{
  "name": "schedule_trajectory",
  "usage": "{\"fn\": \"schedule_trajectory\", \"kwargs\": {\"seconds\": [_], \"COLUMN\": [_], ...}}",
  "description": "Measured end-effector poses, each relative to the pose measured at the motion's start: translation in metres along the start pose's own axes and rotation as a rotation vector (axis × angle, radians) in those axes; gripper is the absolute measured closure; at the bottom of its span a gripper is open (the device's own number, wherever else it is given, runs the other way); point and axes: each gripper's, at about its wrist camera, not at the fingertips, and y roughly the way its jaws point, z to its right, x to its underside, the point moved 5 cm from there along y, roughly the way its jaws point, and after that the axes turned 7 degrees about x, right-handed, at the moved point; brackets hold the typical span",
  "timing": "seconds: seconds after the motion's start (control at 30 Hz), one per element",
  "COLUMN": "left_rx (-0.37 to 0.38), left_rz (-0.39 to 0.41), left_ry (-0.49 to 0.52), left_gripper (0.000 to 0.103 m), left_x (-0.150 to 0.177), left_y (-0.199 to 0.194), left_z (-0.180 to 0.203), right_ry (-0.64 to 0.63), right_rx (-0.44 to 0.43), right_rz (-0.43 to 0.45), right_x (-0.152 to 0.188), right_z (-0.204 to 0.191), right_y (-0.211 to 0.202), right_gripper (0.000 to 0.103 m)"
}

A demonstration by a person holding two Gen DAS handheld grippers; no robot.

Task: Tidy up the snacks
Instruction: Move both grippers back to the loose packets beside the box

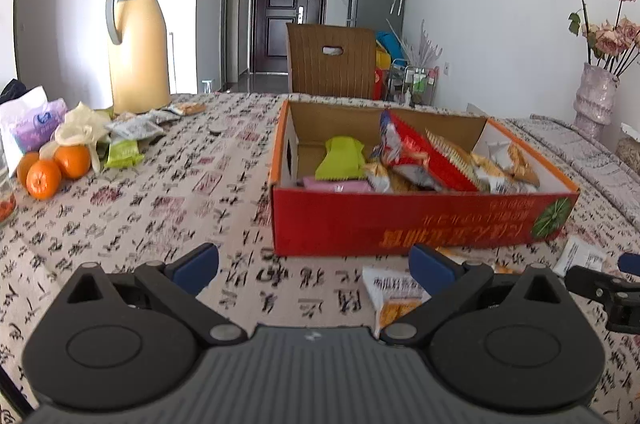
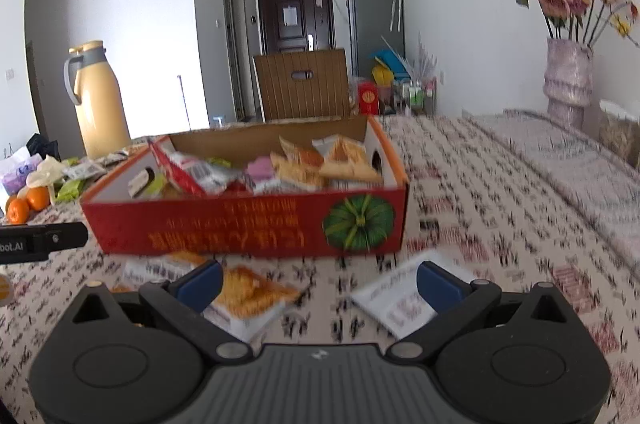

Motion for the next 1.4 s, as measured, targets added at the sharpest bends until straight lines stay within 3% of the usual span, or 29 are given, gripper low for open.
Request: {"fn": "schedule_trajectory", "kwargs": {"seconds": [0.33, 0.63, 0.9, 1.13, 1.23, 1.33, 1.4], "left_rx": [0.016, 0.023, 0.020, 0.029, 0.034, 0.038, 0.041], "left_rz": [-0.012, -0.013, -0.014, -0.021, -0.021, -0.020, -0.017], "left_ry": [-0.022, -0.029, -0.040, -0.047, -0.052, -0.053, -0.055], "left_gripper": [0.000, 0.000, 0.000, 0.000, 0.000, 0.000, 0.000], "left_x": [0.014, 0.014, 0.014, 0.015, 0.015, 0.015, 0.015], "left_y": [0.011, 0.011, 0.012, 0.014, 0.014, 0.014, 0.013], "left_z": [-0.004, -0.005, -0.007, -0.007, -0.008, -0.009, -0.009], "right_ry": [-0.003, 0.008, 0.078, 0.135, 0.098, 0.074, 0.052], "right_rx": [0.043, 0.118, 0.237, 0.284, 0.297, 0.257, 0.231], "right_rz": [-0.071, -0.081, -0.162, -0.244, -0.233, -0.213, -0.194], "right_x": [0.025, 0.010, -0.018, -0.017, -0.013, -0.013, -0.011], "right_z": [0.012, 0.031, 0.056, 0.057, 0.052, 0.049, 0.049], "right_y": [0.001, 0.014, 0.056, 0.096, 0.100, 0.093, 0.086], "right_gripper": [0.000, 0.000, 0.000, 0.000, 0.001, 0.012, 0.026]}}
